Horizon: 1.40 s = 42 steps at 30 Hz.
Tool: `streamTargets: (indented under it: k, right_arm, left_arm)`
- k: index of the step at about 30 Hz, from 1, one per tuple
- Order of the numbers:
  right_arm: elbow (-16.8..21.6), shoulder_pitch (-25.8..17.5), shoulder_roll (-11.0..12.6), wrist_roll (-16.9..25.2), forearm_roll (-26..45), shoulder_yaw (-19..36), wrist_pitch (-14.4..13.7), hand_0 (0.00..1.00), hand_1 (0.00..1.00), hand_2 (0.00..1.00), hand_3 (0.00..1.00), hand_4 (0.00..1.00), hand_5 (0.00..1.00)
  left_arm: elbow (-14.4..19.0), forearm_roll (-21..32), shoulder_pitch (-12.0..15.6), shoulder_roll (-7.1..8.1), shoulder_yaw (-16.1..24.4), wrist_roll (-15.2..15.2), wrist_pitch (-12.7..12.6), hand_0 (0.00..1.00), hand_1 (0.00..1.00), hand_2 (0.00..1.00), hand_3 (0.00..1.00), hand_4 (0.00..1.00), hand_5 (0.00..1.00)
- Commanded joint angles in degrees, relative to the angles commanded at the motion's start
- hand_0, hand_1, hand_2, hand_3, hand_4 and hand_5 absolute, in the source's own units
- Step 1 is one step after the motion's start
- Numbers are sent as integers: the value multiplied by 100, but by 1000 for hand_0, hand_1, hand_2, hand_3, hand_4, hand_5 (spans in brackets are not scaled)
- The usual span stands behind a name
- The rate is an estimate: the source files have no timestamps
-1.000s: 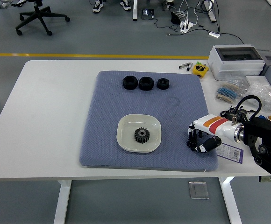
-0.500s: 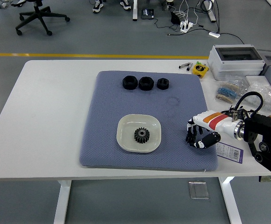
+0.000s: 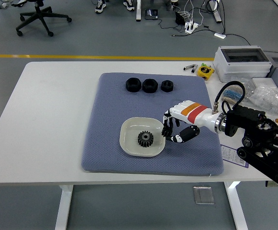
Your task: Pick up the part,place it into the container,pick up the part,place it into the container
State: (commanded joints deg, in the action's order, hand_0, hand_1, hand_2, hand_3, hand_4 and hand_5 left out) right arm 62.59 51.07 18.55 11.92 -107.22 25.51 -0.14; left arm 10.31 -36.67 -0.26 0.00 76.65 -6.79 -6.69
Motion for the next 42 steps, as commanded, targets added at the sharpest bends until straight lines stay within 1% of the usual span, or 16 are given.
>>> streamTargets:
  k: [5,9,10,11,14,16,19,23,27,28,39,40,42]
  right_arm:
    - [-175,327,-434,-101,-173,-162,60,268,369,446,449,620,216]
    - [-345,482,-723,-210,-265,-283,134,268,369,446,449,620,216]
    - [-392,508,-786,-256,-317,-304,176,277,374,446,456,641,184]
    - [-487,543,-879,-283,-362,-336,199,277,374,446,456,641,184]
    - [-744,601,-1062,-355,-455,-380,200,277,374,446,456,641,184]
    - [-870,625,-1131,-436,-510,-417,200,285,376,454,461,655,172]
    - [-1007,640,-1204,-658,-680,-469,255,285,376,454,461,655,172]
    - [-1092,622,-1233,-773,-786,-544,266,296,389,463,465,661,180]
    - [-1127,604,-1246,-801,-826,-611,291,296,389,463,465,661,180]
    - [-1127,602,-1246,-801,-830,-619,290,295,392,468,466,691,179]
    - [-1045,555,-1254,-770,-855,-672,249,295,394,470,469,707,173]
    - [-1045,553,-1259,-759,-863,-677,240,293,400,484,485,752,194]
    - [-1056,547,-1265,-742,-874,-686,215,293,400,484,485,752,194]
  left_arm:
    - [0,-5,-12,0,11,4,-11,889,867,892,663,620,747]
    - [0,13,-19,0,-6,10,-15,889,867,892,663,620,747]
    - [0,18,-20,0,-8,12,-16,889,867,892,663,619,746]
    - [0,25,-22,0,-13,14,-20,889,867,892,663,619,746]
    - [0,29,-31,0,-28,11,-26,889,867,892,663,619,746]
    - [0,19,-36,0,-20,9,-34,890,868,892,662,620,744]
    - [0,15,-37,0,-13,8,-40,890,868,892,662,620,744]
    - [0,19,-42,0,-16,10,-48,890,867,891,661,620,742]
    - [0,23,-41,0,-19,13,-51,890,867,891,661,620,742]
    - [0,18,-41,0,-17,12,-53,890,867,891,661,623,745]
    - [0,-61,-8,0,27,-4,-58,890,867,890,661,623,743]
    - [0,-68,-7,0,31,-5,-58,890,868,889,661,622,738]
    - [0,-81,-6,0,36,-6,-59,890,868,889,661,622,738]
